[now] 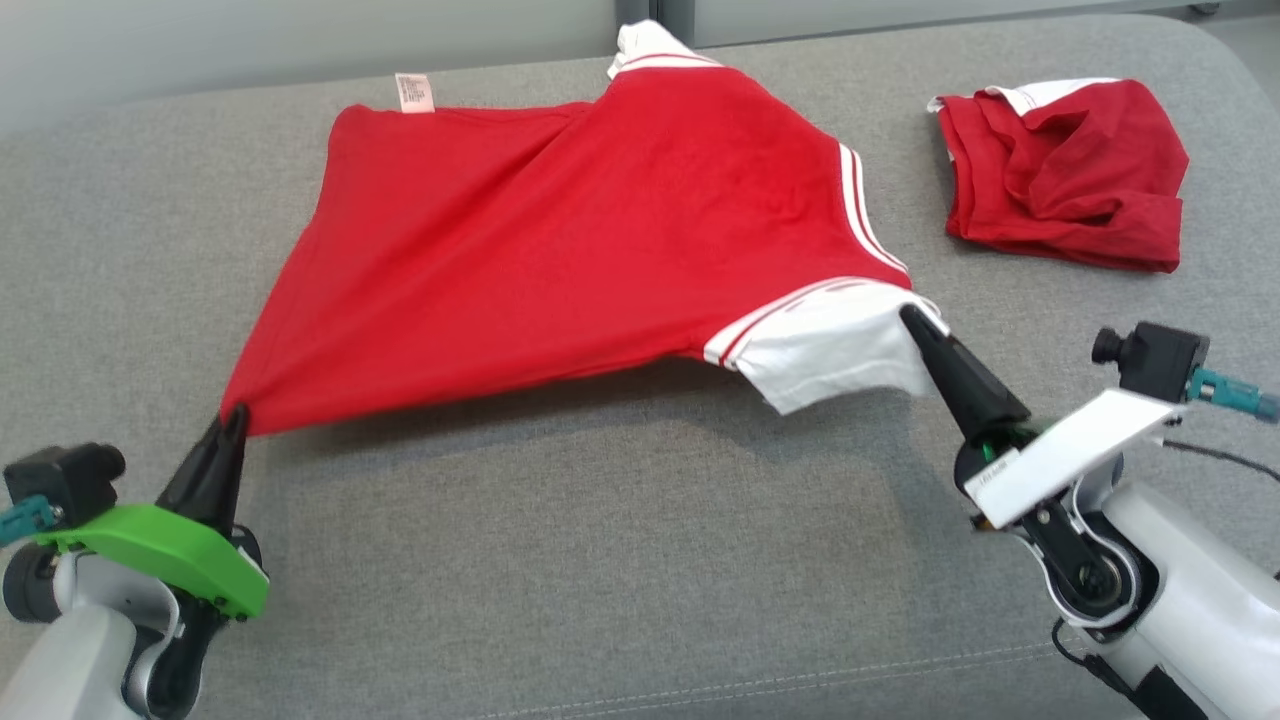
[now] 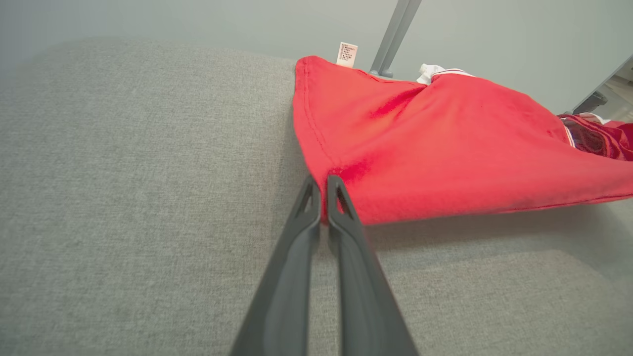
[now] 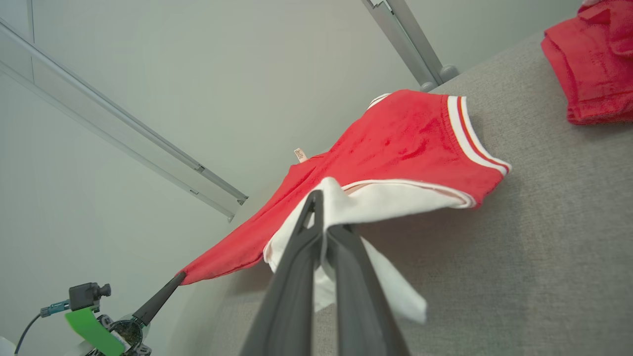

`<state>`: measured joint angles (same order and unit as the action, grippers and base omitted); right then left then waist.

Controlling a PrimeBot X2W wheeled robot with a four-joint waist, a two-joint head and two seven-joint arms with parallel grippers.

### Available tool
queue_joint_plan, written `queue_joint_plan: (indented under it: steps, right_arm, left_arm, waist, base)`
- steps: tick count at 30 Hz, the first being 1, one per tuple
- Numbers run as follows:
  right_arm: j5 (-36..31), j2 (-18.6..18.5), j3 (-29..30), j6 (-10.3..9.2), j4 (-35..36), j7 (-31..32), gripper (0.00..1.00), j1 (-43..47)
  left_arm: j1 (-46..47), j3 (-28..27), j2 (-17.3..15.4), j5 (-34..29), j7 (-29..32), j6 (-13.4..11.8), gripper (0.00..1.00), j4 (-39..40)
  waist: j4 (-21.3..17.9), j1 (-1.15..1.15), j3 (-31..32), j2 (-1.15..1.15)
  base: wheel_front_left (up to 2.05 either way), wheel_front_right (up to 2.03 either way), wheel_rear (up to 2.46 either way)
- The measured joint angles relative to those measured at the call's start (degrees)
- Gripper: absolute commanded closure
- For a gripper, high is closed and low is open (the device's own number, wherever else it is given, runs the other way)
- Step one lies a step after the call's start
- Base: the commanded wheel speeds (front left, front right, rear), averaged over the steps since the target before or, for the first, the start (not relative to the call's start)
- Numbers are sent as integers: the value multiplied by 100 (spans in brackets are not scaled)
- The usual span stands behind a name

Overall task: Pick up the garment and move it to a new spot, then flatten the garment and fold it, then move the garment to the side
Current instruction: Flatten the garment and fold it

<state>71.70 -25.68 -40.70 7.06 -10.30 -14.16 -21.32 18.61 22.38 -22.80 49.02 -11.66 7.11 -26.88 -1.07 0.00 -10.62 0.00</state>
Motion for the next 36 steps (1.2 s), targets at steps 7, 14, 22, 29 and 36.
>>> queue_joint_plan:
  steps: [7, 14, 22, 29, 36]
  right_arm:
    - [271, -470, -359, 0, 254, 3, 100, 770]
    - [613, -683, -656, 0, 459, 214, 100, 1267]
    - [705, -887, -710, 2, 355, 260, 100, 1454]
    - [632, -836, -985, 5, 189, 305, 100, 1506]
    - [614, -689, -1172, 5, 99, 368, 100, 1601]
  left_arm:
    - [-747, 170, -1, -98, -37, -37, 100, -12]
    - [-1203, 129, -52, -98, -51, -266, 100, 38]
    - [-1505, 130, -63, -159, -100, -522, 100, 138]
    - [-1630, 201, 2, -287, -101, -651, 100, 146]
    - [-1661, 183, 8, -335, -102, -839, 100, 126]
  waist:
    - [62, 0, 366, 0]
    - [120, 0, 530, 0]
    - [131, 0, 588, 0]
    - [111, 0, 631, 0]
    - [112, 0, 630, 0]
  base:
    - [0, 0, 0]
    - [0, 0, 0]
    - [0, 0, 0]
    - [0, 0, 0]
    - [0, 0, 0]
